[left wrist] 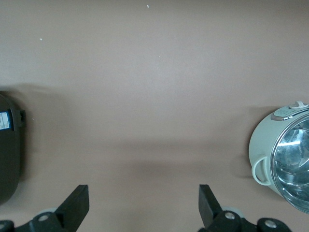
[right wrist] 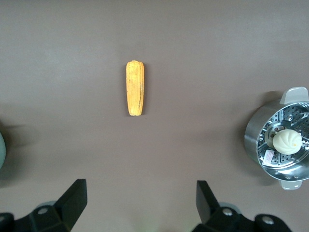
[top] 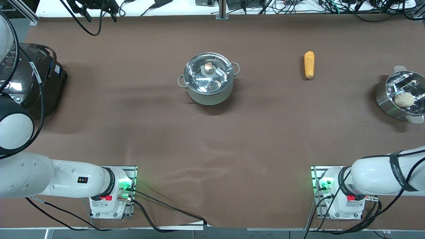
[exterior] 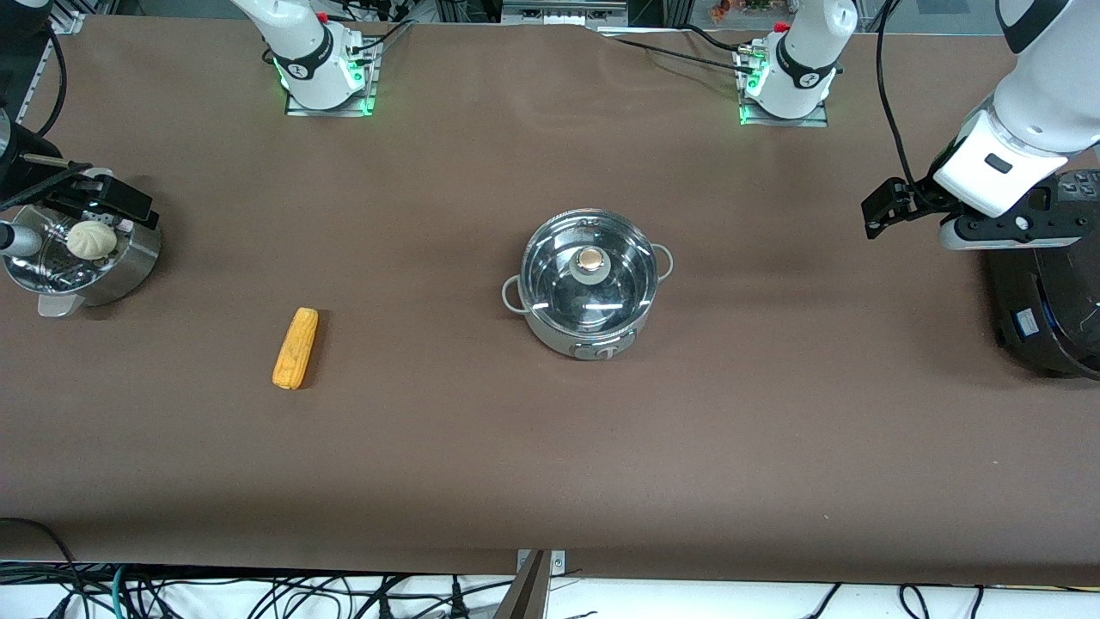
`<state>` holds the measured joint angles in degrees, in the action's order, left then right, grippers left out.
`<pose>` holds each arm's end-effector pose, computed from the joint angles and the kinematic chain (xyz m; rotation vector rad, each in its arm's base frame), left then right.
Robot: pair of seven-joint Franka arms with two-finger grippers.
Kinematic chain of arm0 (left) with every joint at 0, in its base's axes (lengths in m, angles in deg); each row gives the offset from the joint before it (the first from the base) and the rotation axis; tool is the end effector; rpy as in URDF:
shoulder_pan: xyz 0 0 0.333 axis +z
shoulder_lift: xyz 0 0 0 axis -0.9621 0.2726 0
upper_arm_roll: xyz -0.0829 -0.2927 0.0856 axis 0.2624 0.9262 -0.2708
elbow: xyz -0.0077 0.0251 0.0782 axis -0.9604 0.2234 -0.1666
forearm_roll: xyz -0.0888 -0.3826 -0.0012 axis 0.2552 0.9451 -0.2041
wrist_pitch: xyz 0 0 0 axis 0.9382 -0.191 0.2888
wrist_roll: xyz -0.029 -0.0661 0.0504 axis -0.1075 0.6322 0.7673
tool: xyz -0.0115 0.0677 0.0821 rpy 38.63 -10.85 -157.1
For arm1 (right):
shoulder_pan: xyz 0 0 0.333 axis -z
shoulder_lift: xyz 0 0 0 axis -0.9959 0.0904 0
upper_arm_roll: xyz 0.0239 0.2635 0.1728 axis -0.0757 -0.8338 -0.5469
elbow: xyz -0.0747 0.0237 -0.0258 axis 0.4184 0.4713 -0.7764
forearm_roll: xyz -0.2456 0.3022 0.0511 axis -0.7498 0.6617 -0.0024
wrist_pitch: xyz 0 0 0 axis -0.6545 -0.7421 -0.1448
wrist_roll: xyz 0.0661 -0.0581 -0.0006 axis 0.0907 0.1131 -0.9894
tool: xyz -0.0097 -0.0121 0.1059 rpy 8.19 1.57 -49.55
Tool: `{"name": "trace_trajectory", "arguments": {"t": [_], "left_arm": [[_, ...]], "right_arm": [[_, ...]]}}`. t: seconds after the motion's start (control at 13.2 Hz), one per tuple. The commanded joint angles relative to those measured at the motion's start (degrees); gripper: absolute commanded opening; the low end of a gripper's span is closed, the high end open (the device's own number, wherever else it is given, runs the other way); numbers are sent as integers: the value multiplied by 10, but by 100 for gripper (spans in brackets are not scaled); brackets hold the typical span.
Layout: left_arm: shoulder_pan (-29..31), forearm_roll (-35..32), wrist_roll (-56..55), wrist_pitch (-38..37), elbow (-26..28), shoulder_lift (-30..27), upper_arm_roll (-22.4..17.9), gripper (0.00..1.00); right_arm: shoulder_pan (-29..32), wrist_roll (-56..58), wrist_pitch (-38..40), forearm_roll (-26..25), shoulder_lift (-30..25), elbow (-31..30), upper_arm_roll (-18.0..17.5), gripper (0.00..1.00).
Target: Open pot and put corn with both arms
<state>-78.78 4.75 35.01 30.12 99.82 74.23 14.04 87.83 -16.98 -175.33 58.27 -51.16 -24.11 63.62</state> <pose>0.5547 -0.0801 0.5855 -3.0960 -0.0602 -0.0101 0.5772 0.0098 0.6071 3.1168 -0.2001 -0.1168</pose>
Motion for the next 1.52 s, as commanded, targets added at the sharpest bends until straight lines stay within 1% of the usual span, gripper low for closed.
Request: {"name": "trace_trajectory", "arguments": {"t": [0.0, 0.3, 0.68, 0.98, 1.06, 1.21, 1.29, 1.36, 1.44], "left_arm": [[-3, 12, 9, -6, -1, 2, -2, 100], [-7, 13, 9, -16, -14, 10, -2, 100], [-8, 12, 12, -30, -14, 25, -1, 100], [-10, 13, 10, -32, -20, 27, 23, 100], [-11, 16, 4, -31, -27, 31, 36, 100], [-16, 44, -23, -31, -66, 68, 73, 100], [-29, 51, -63, -31, -90, 93, 90, 100], [-48, 52, -124, -31, -113, 119, 99, 100], [-85, 49, -189, -30, -128, 145, 100, 100]], "right_arm": [[6, 10, -2, -4, -4, -3, -5, 100], [7, 15, -2, -4, -4, -3, -5, 100], [7, 15, -2, -4, -4, -3, -5, 100], [7, 15, -2, -3, -4, -3, -4, 100], [7, 15, -2, -3, -4, -3, -5, 100], [8, 13, -2, -3, -4, -3, -5, 100], [8, 10, -2, -2, -4, -3, -4, 100], [6, 8, -3, -2, 11, -4, -4, 100], [1, 7, 6, -8, 49, -3, -6, 100]]}}
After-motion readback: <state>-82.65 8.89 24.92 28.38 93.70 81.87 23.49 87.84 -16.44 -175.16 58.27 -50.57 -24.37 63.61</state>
